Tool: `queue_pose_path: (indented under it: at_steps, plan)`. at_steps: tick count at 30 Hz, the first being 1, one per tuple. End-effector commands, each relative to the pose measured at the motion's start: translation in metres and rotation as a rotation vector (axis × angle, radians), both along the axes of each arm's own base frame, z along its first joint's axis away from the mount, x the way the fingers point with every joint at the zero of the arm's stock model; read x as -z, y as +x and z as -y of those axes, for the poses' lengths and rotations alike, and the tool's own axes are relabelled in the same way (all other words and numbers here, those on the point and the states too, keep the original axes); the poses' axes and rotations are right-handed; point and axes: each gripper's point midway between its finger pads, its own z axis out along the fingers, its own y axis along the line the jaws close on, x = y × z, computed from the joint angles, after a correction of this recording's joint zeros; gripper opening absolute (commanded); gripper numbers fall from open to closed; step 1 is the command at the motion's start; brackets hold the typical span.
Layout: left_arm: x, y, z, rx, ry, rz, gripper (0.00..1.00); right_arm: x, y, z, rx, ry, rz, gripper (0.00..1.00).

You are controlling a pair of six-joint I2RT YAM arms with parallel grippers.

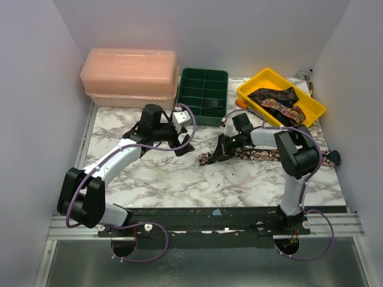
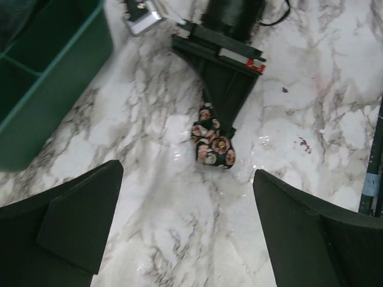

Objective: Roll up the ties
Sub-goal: Roll the tie at the center of the board.

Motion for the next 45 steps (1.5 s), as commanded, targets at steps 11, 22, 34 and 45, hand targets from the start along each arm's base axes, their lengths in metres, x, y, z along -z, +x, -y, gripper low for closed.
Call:
queue_pose_path:
  at_steps: [11,22,34,45]
  plan:
    - [0.081,-0.013,0.049,0.139,0.081,0.084,0.98,-0.006,0.003,-0.001,0.021,-0.007,0.003,0.01]
    - [0.125,-0.018,0.066,0.267,0.244,0.077,0.79,-0.031,0.011,-0.020,0.023,0.089,0.013,0.00]
    - [0.140,-0.011,0.066,0.261,0.325,0.059,0.59,-0.050,0.010,-0.025,0.006,0.150,0.043,0.01]
    - [0.141,-0.014,0.071,0.286,0.346,0.056,0.47,-0.057,0.009,-0.028,-0.003,0.180,0.049,0.01]
